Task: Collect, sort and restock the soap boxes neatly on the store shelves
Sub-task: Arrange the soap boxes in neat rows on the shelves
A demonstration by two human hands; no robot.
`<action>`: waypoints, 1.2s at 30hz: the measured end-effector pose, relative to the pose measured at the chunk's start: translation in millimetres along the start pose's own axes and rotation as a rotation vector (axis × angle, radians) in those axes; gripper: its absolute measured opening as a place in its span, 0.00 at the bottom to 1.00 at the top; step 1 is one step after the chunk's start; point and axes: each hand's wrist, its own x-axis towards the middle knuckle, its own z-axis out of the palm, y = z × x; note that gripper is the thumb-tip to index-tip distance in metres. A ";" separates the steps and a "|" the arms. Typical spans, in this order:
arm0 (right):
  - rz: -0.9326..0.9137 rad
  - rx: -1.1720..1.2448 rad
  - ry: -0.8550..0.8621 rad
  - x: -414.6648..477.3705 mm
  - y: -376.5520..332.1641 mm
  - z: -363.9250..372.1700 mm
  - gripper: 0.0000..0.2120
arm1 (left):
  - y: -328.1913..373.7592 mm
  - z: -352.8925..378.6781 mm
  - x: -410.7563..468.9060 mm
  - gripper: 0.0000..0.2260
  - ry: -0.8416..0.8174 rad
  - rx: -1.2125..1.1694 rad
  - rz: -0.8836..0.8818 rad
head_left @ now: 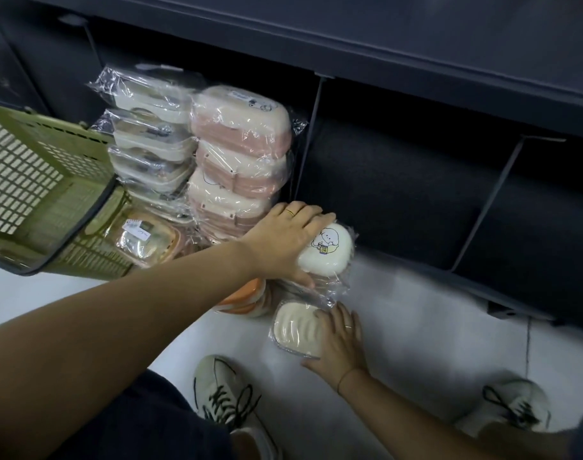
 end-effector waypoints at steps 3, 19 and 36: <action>-0.048 0.014 0.031 1.7 3.9 -1.7 0.49 | 6.0 0.3 1.1 0.50 0.025 0.011 -0.062; -0.295 -0.145 -0.058 -86.1 62.6 -255.2 0.39 | 49.1 -90.2 -3.6 0.46 0.482 -0.133 0.029; 0.052 -0.068 0.496 44.7 132.6 -498.2 0.36 | -21.8 -235.1 118.8 0.47 0.504 -0.332 -0.156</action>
